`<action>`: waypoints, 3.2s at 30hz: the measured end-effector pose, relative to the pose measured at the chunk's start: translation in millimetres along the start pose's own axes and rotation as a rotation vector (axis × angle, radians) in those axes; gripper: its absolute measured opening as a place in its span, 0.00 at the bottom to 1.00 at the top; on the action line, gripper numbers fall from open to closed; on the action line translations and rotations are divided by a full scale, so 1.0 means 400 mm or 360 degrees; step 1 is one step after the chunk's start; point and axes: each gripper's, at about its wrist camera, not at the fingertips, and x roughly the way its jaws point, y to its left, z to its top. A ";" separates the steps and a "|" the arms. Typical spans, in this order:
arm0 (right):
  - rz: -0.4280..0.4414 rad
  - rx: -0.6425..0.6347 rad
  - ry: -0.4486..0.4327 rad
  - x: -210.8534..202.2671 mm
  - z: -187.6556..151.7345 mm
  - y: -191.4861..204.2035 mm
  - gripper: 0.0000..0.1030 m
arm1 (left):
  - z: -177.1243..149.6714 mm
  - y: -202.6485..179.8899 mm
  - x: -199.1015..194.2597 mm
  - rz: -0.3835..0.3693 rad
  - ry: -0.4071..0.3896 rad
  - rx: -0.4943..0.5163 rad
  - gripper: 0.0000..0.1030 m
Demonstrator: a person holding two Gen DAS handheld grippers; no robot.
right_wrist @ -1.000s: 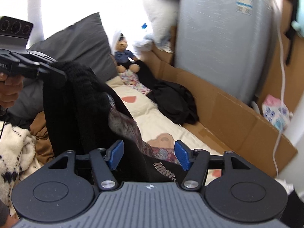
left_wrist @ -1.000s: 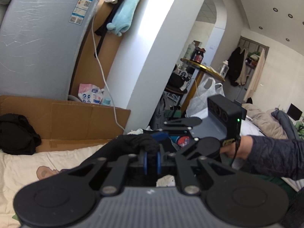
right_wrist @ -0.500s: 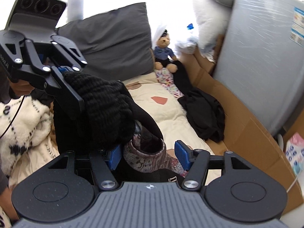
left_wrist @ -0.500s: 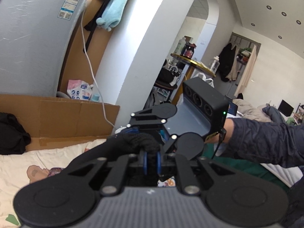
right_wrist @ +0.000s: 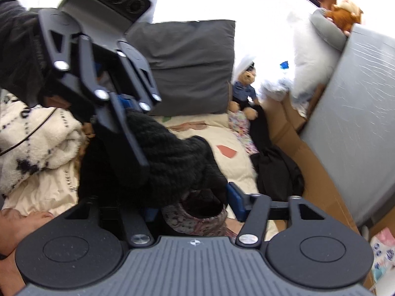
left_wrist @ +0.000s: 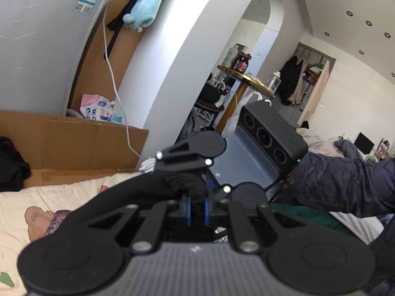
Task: Fold clothes
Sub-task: 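Grasp the pants waistband with the right gripper while the left gripper holds it, then hold the pants up with both grippers, spreading the waistband between them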
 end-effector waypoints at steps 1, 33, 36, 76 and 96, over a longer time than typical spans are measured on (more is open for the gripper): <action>-0.0009 0.0006 -0.0010 0.002 0.000 0.000 0.25 | 0.000 0.003 -0.001 0.0002 -0.0002 -0.0004 0.10; -0.0751 0.0352 -0.0199 -0.272 0.006 -0.133 0.09 | 0.053 -0.004 0.075 0.0512 0.0038 0.0020 0.48; -0.0823 0.0366 -0.0232 -0.315 0.016 -0.148 0.09 | 0.056 -0.010 0.087 0.0541 0.0052 0.0024 0.50; -0.1249 0.0387 -0.0289 -0.681 -0.002 -0.175 0.08 | 0.078 -0.008 0.429 0.0473 0.0313 0.0118 0.72; -0.1336 0.0455 -0.0260 -0.766 -0.069 -0.182 0.08 | 0.117 -0.068 0.445 0.0363 0.0261 0.0259 0.17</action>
